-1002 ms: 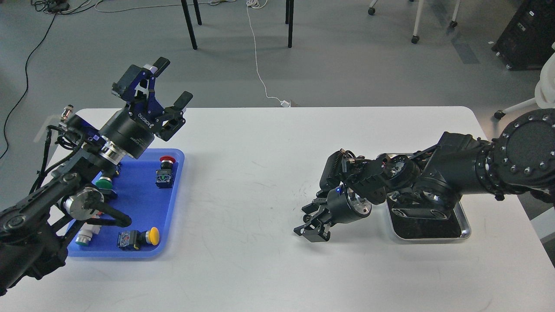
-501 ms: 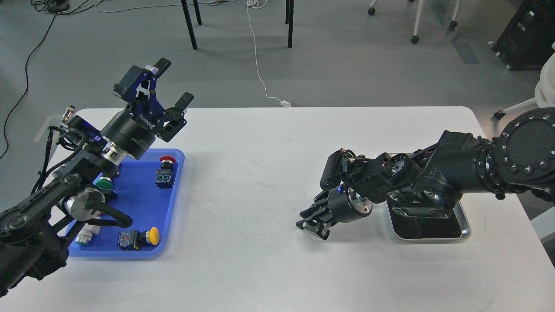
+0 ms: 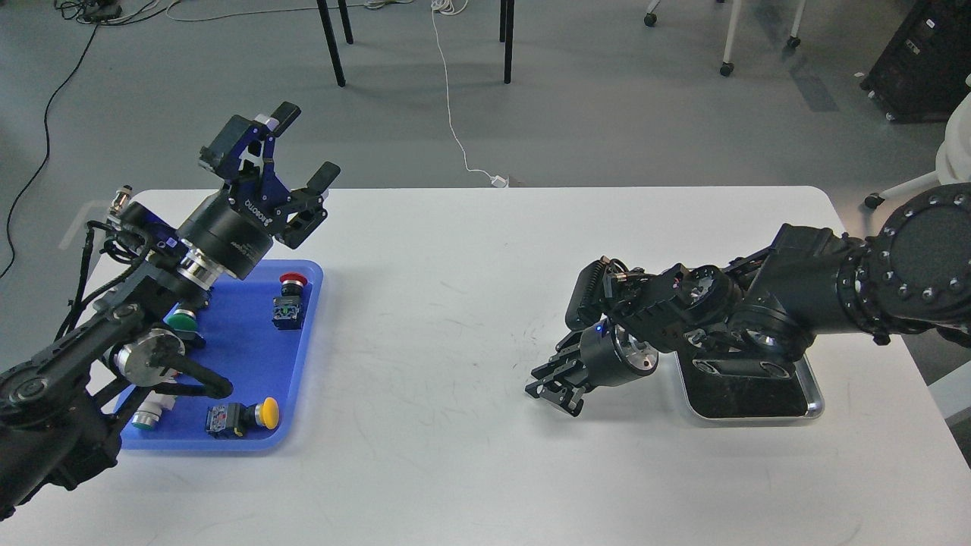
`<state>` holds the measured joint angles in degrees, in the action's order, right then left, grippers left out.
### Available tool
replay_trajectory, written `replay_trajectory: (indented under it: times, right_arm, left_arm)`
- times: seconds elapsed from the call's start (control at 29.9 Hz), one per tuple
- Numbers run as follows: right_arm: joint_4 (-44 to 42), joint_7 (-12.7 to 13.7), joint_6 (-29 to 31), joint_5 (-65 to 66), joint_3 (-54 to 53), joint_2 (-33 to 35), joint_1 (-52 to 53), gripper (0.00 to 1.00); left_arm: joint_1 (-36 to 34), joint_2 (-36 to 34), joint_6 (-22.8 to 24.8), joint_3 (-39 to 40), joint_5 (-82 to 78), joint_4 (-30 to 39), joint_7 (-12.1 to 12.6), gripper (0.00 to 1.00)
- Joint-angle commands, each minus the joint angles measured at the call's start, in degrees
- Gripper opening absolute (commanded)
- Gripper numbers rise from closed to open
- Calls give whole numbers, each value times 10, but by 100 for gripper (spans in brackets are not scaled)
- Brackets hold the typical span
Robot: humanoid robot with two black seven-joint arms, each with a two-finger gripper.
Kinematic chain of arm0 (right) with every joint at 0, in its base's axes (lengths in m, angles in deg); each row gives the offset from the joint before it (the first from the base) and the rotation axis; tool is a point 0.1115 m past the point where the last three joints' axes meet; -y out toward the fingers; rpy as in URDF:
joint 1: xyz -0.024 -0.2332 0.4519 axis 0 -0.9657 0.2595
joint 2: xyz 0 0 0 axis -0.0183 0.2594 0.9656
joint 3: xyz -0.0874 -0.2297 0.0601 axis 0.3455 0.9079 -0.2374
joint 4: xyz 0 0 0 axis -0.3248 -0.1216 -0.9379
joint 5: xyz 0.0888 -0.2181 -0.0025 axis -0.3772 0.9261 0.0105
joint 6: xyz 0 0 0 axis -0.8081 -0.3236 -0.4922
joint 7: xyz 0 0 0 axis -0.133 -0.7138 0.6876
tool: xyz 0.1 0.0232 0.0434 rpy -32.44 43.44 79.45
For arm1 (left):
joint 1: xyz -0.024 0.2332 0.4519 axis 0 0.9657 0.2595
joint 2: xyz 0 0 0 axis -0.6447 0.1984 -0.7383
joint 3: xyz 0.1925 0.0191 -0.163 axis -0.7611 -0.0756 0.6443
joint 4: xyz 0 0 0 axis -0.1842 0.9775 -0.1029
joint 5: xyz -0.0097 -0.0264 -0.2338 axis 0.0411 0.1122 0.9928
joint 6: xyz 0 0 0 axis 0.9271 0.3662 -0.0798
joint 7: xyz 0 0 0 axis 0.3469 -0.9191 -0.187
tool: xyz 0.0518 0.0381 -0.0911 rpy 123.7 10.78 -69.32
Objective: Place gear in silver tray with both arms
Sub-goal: 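Carry the gear into the silver tray and release it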
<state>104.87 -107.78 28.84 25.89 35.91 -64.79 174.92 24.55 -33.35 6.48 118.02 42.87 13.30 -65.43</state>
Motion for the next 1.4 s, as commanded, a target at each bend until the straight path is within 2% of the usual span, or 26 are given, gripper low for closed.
replay_trajectory:
  times: [0.0, 0.23, 0.27, 0.43, 0.73, 0.83, 0.87, 0.93, 0.97, 1.0, 1.07, 1.2, 1.37]
  right_arm:
    - [32, 0, 2, -2, -2, 60, 53, 19]
    - [60, 0, 6, 16, 14, 189, 67, 19]
    - [60, 0, 6, 39, 28, 224, 61, 19]
    - [54, 0, 5, 68, 38, 299, 11, 20]
    - [12, 0, 1, 67, 11, 318, -74, 22]
    - [2, 0, -1, 67, 10, 312, -81, 26]
    - [3, 0, -1, 67, 8, 311, -81, 32]
    - [5, 0, -1, 67, -1, 312, -81, 51]
    - [7, 0, -1, 67, -2, 312, -81, 56]
    - [7, 0, -1, 67, -5, 314, -81, 78]
    - [8, 0, -2, 67, -6, 319, -80, 95]
    - [13, 0, -5, 62, -35, 326, -78, 97]
    - [26, 0, -1, 22, -177, 357, -92, 97]
  left_arm:
    - [0, 0, 0, 1, 0, 1, -1, 98]
    - [0, 10, 0, -3, 0, 4, 0, 98]
    - [0, 11, 1, -4, 0, 5, 0, 98]
    - [0, 13, 1, -5, 0, 9, 8, 98]
    - [0, 11, 7, -4, 0, 11, 9, 98]
    - [0, 11, 7, -4, 0, 11, 9, 98]
    - [0, 11, 6, -4, 0, 11, 9, 98]
    - [0, 11, 7, -4, 0, 11, 9, 98]
    - [0, 11, 7, -4, 0, 11, 9, 98]
    - [0, 11, 7, -4, 0, 11, 10, 98]
    - [0, 11, 7, -4, 0, 11, 10, 98]
    - [0, 11, 7, -2, 0, 11, 10, 98]
    - [0, 10, 5, -1, 0, 11, 8, 98]
